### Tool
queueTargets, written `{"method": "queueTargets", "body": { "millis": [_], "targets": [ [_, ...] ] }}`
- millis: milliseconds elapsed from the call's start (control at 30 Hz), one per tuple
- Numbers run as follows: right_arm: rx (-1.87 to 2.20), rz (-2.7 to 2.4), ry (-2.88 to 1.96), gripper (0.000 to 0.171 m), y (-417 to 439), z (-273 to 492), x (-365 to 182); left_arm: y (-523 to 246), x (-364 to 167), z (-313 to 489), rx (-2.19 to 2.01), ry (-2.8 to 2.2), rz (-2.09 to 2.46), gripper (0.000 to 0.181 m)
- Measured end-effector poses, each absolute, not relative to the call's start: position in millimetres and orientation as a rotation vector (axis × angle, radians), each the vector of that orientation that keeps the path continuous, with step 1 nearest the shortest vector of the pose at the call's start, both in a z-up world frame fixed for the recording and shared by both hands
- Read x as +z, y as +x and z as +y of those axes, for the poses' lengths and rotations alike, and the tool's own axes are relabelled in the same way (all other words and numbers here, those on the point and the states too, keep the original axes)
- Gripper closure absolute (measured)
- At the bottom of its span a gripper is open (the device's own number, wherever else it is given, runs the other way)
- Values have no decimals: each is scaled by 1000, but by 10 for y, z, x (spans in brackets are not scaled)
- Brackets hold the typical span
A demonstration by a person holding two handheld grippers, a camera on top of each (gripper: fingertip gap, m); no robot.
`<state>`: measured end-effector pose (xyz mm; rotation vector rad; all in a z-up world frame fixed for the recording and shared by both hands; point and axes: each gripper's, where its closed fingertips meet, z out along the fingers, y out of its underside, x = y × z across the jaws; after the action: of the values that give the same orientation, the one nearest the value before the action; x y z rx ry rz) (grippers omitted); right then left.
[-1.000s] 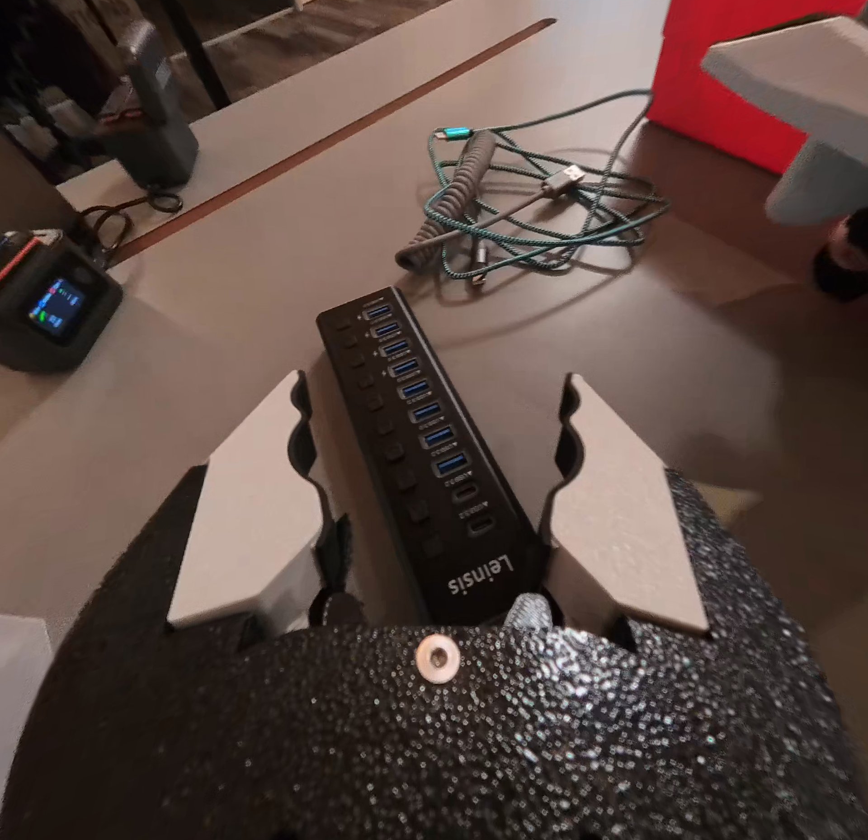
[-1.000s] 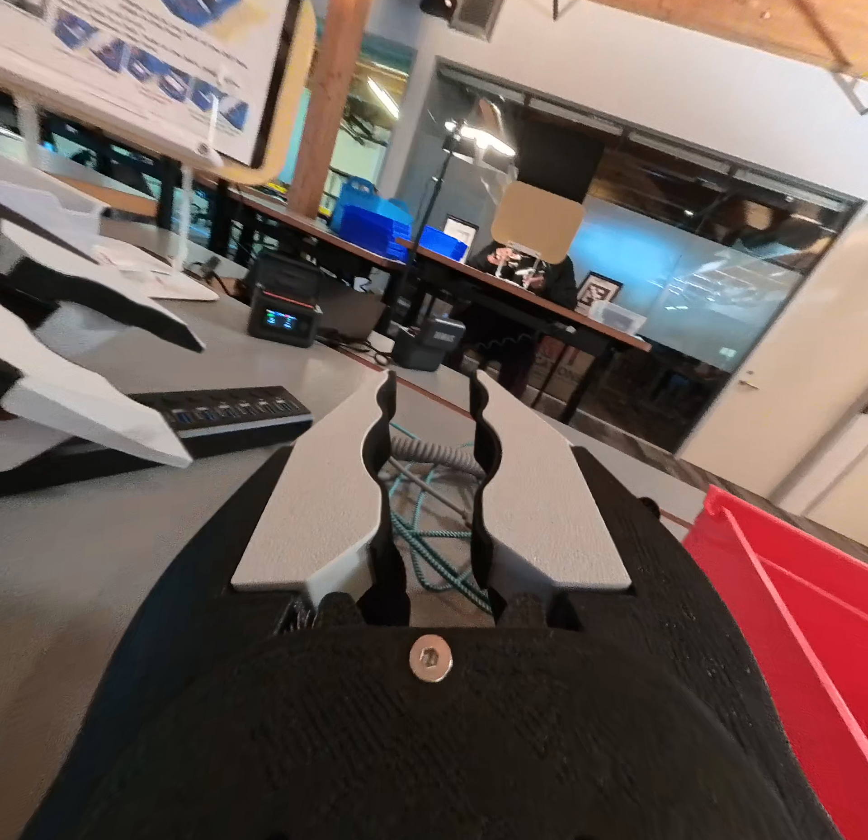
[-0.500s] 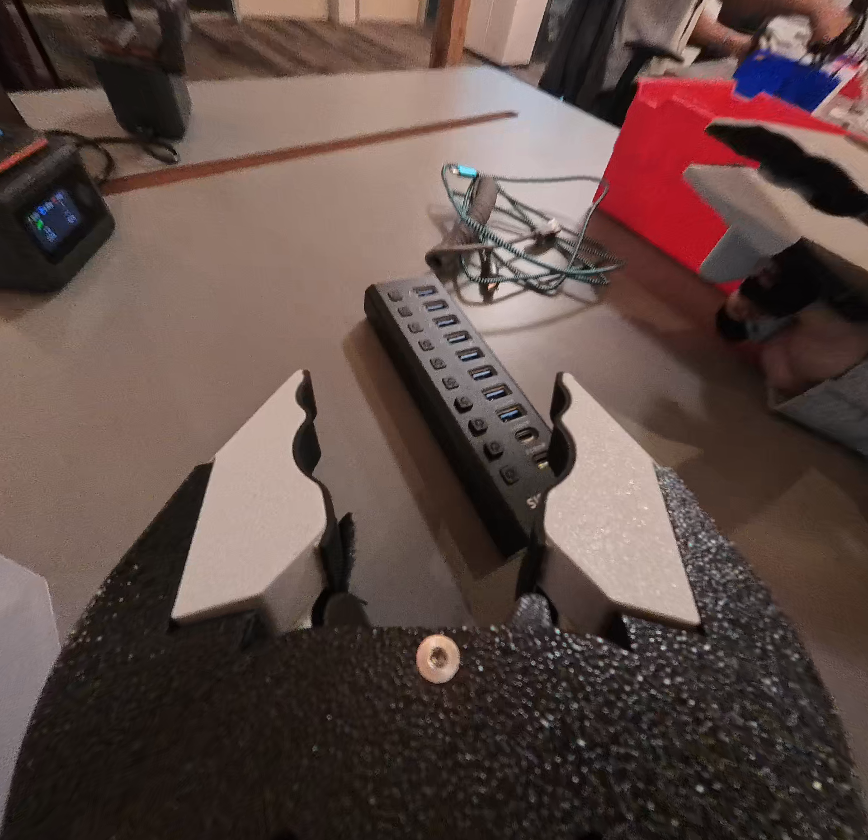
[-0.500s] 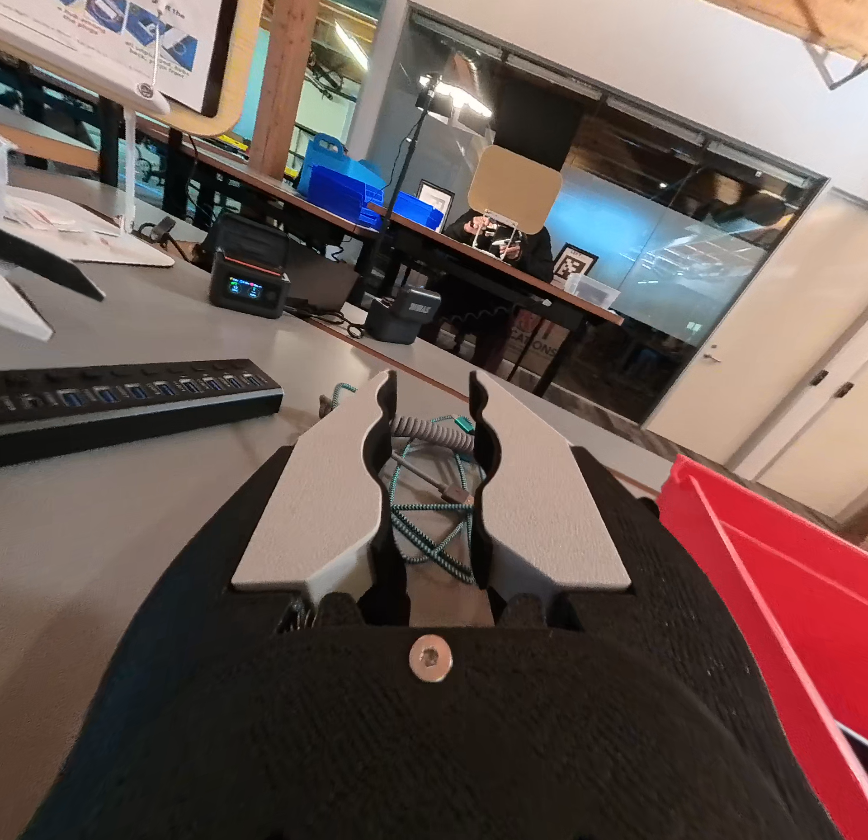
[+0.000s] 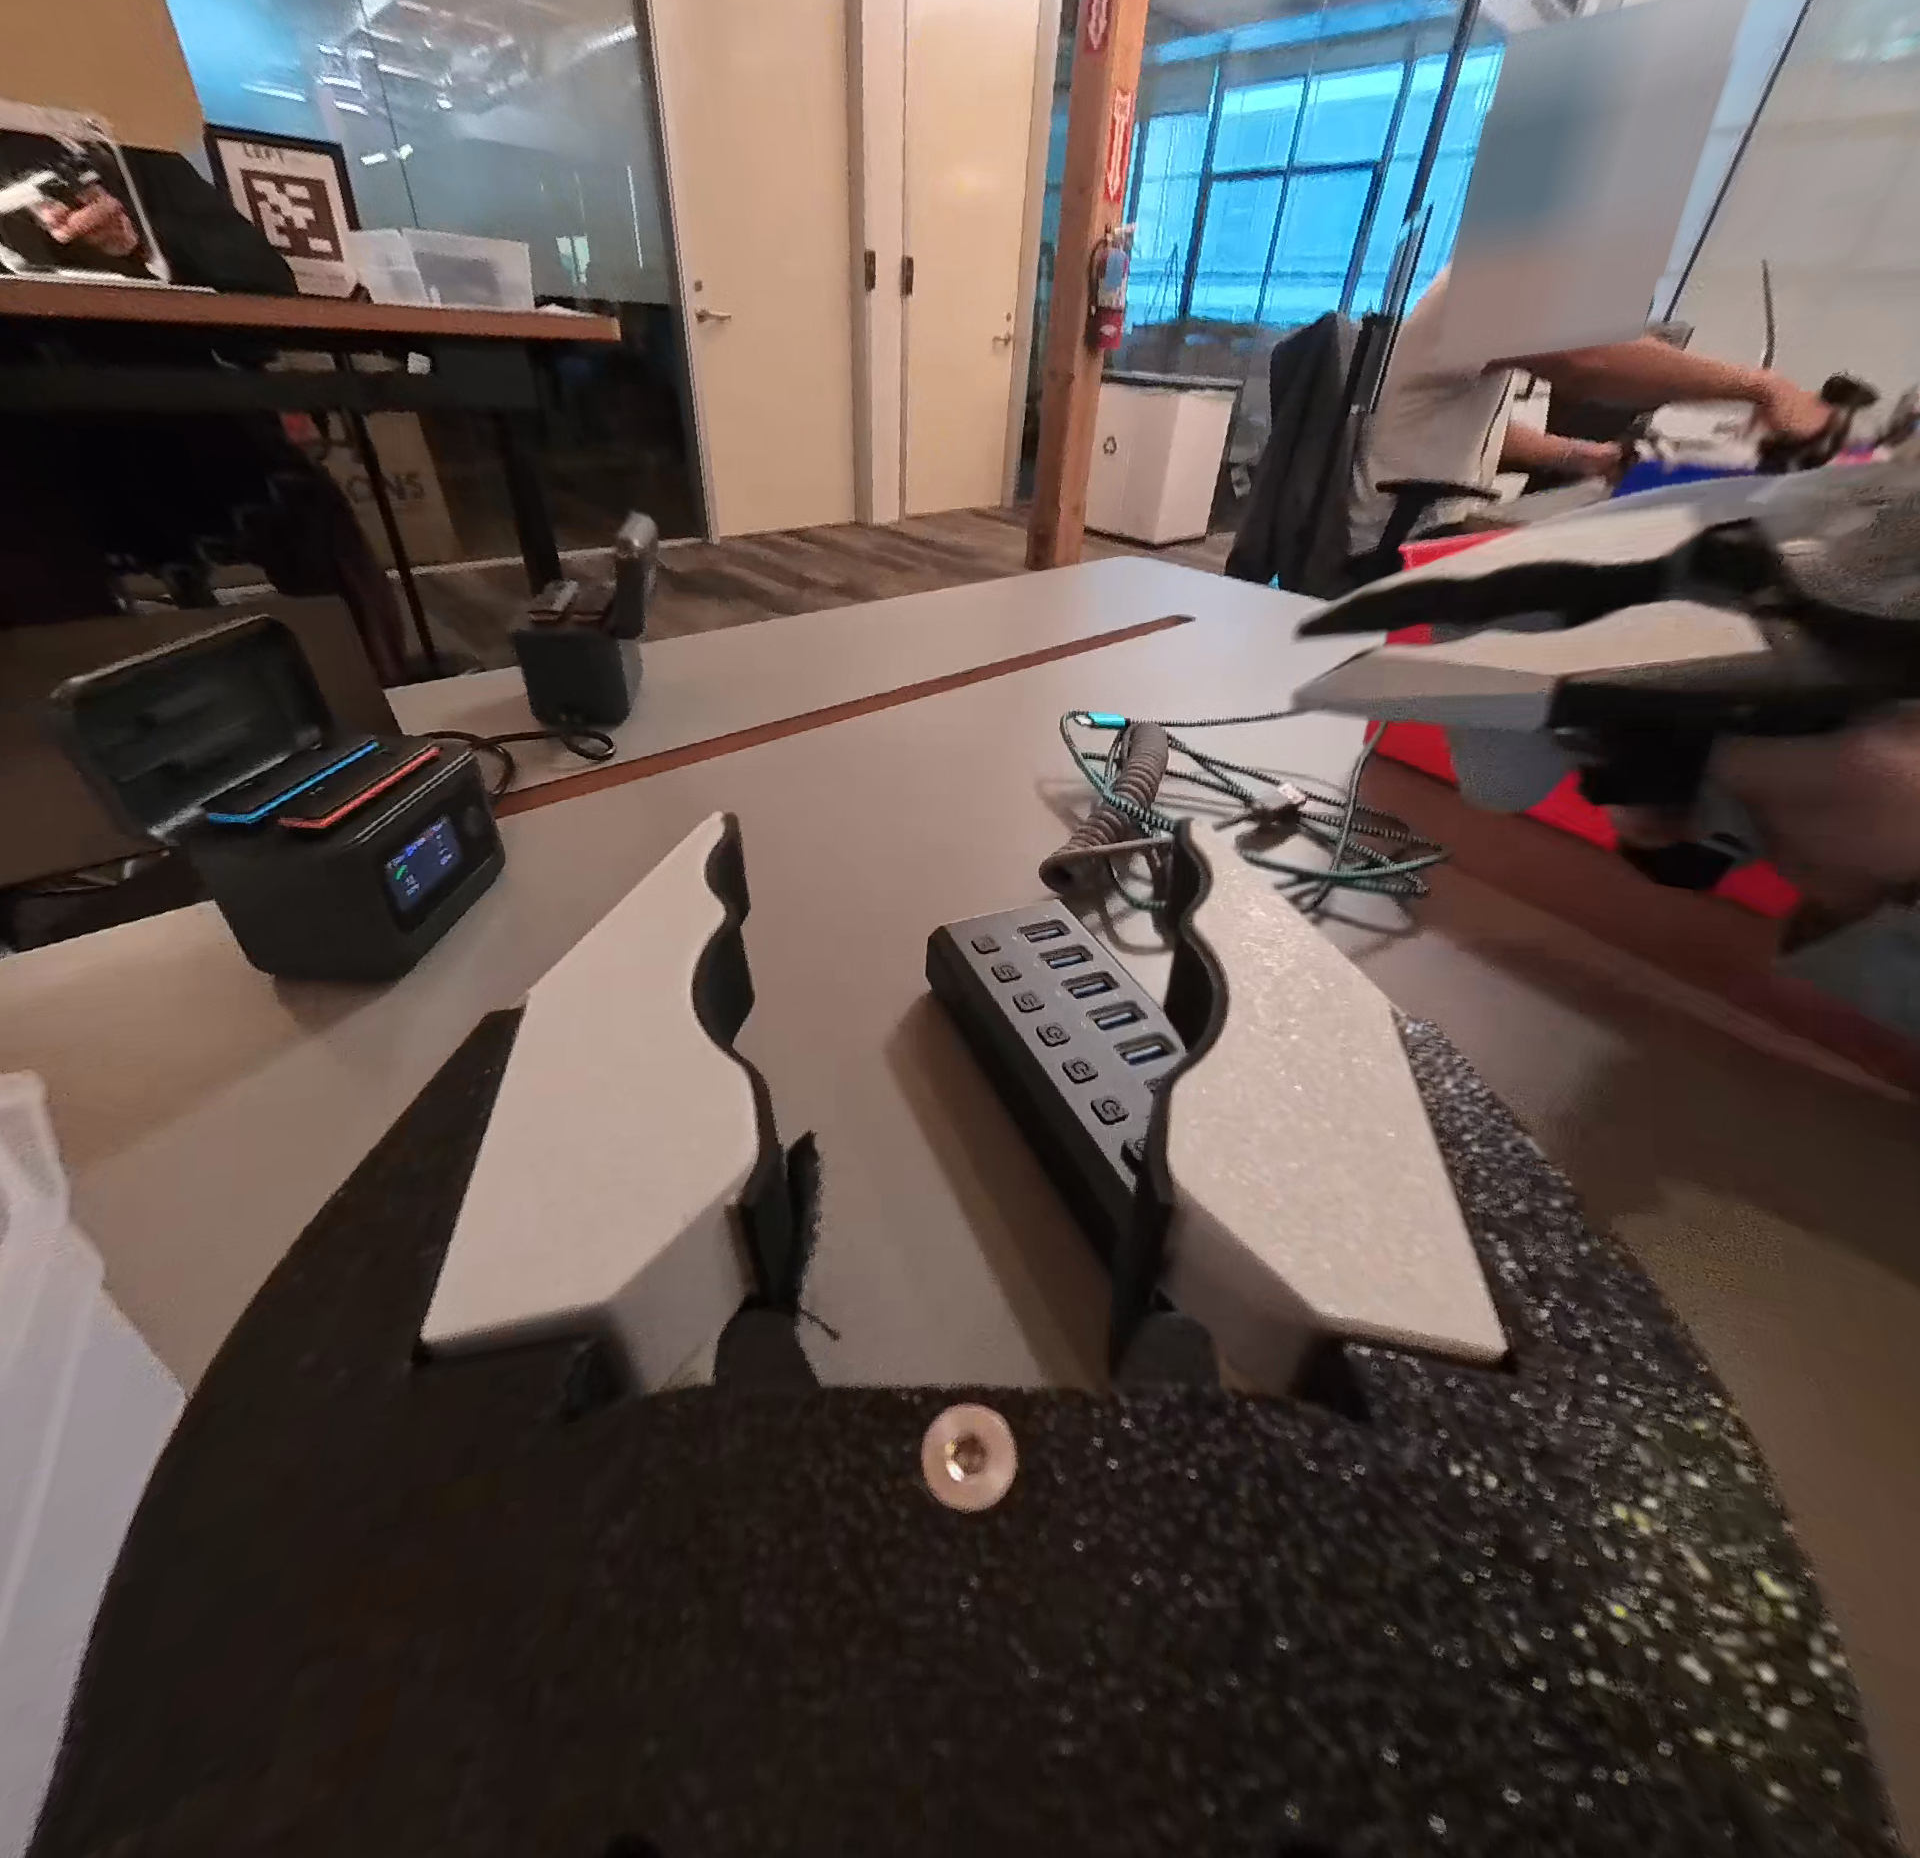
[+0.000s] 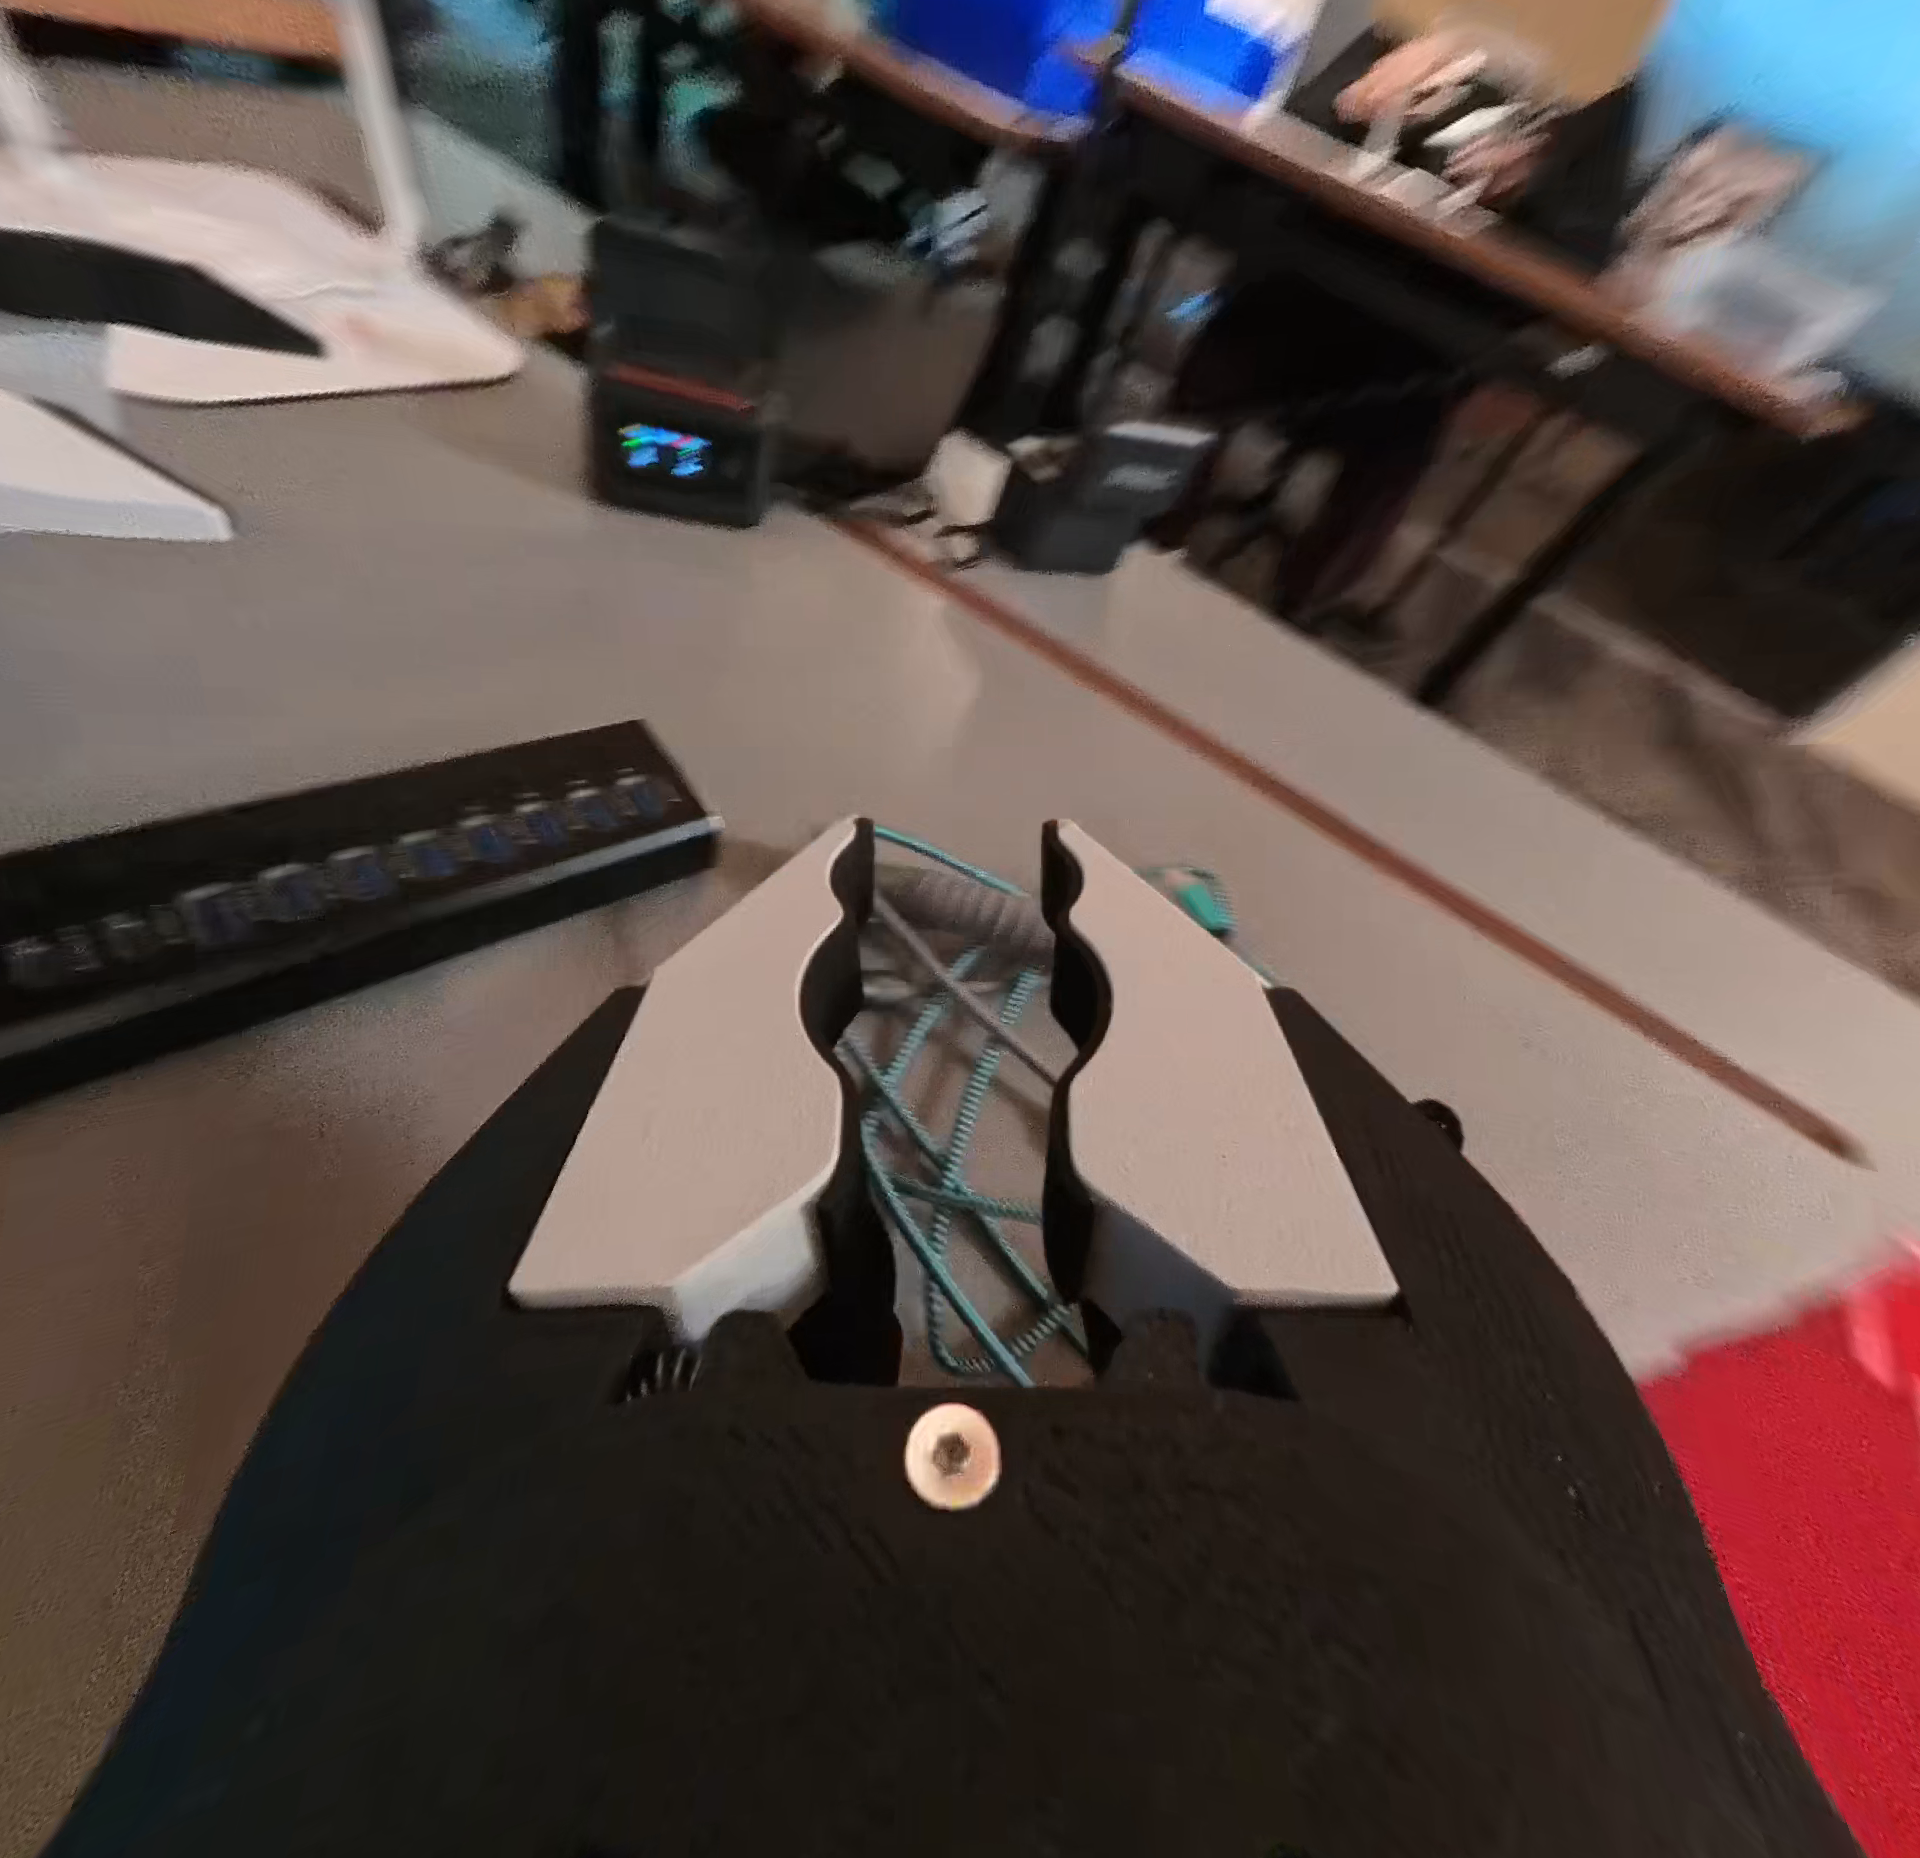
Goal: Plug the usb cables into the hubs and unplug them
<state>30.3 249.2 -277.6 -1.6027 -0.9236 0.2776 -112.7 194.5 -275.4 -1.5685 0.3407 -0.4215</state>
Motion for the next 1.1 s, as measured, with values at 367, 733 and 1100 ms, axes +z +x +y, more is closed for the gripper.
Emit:
{"method": "queueTargets", "body": {
  "millis": [367, 733, 1100],
  "targets": [
    [64, -1441, -2082, 138, 323, 2955, -3277, -1069, -2790, 1942, -463, -1590, 351, 108],
    [-44, -1650, -1915, 147, 318, 3119, -3364, -989, -2844, 1959, -416, -1610, 406, 116],
    [-164, -1731, -1857, 158, 356, 3194, -3529, -1007, -2831, 1952, -446, -1606, 385, 120]
  ]
}}
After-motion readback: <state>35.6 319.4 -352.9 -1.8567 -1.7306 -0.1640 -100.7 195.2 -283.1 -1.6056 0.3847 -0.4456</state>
